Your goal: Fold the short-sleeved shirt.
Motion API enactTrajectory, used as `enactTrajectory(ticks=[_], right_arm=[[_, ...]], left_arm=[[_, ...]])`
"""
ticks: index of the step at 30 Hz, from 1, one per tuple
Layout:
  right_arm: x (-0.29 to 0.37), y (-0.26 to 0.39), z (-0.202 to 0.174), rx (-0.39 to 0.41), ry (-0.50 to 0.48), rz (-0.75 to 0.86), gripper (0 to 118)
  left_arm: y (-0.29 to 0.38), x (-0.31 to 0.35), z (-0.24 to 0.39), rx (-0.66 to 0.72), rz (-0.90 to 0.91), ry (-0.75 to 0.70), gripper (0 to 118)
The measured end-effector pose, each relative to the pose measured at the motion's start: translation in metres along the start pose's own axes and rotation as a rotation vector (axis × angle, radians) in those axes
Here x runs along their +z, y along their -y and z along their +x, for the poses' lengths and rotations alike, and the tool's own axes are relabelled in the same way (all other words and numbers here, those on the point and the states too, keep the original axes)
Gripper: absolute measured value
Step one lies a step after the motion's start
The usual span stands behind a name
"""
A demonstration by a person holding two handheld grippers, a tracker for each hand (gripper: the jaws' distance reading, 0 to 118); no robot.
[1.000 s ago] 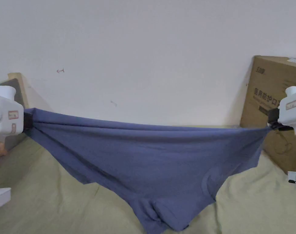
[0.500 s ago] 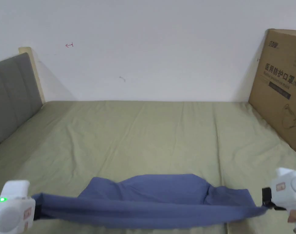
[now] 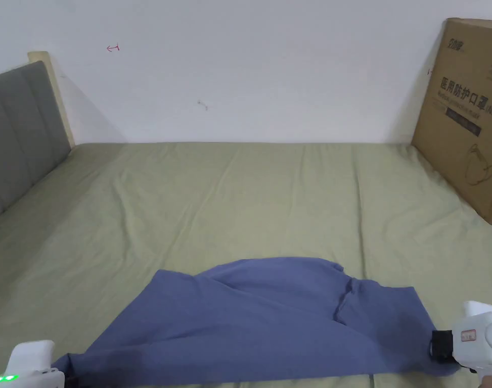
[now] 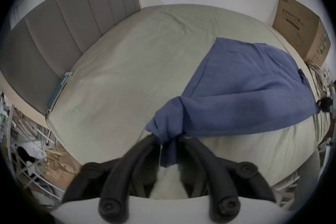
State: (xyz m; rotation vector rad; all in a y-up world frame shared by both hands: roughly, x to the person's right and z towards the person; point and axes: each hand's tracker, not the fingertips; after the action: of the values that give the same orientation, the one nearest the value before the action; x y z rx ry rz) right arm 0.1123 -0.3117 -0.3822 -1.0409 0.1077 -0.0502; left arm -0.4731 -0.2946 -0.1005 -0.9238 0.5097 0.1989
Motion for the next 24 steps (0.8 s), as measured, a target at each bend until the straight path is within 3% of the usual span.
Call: enactTrajectory(ticks=[1,2,3,8,10,12,13,14,15,19,24], right_arm=[[0.004,0.003,-0.002,-0.002,0.007,0.003,67],[0.009,0.004,-0.001,-0.005,0.008,0.011,71],[0.014,0.003,0.000,-0.007,0.006,0.031,71],[0.046,0.001,0.002,-0.024,-0.045,0.124,70],[0.061,0.007,-0.002,-0.032,-0.081,0.146,70],[0.067,0.015,-0.007,-0.013,-0.083,0.142,62],[0.068,0.020,-0.009,0.018,-0.084,0.146,49],[0.069,0.027,-0.011,0.037,-0.077,0.156,17],[0.067,0.034,-0.012,0.041,-0.067,0.150,1],[0.057,0.058,-0.007,-0.006,-0.107,0.107,1],[0.049,0.070,-0.001,-0.017,-0.078,0.110,1]], left_arm=[[-0.002,0.003,-0.001,0.032,0.009,0.017,56],[-0.003,0.006,-0.002,0.051,0.015,0.044,95],[-0.004,0.013,0.000,0.055,0.028,0.051,109],[-0.022,0.051,0.019,-0.018,0.111,0.074,109],[-0.026,0.063,0.025,0.012,0.123,0.161,99],[-0.023,0.073,0.037,0.036,0.146,0.259,47],[-0.021,0.074,0.043,0.036,0.149,0.266,22],[-0.017,0.074,0.051,0.022,0.142,0.253,4],[-0.011,0.071,0.060,0.005,0.140,0.247,1],[0.008,0.067,0.083,-0.024,0.135,0.264,0],[0.011,0.059,0.102,-0.091,0.078,0.268,0]])
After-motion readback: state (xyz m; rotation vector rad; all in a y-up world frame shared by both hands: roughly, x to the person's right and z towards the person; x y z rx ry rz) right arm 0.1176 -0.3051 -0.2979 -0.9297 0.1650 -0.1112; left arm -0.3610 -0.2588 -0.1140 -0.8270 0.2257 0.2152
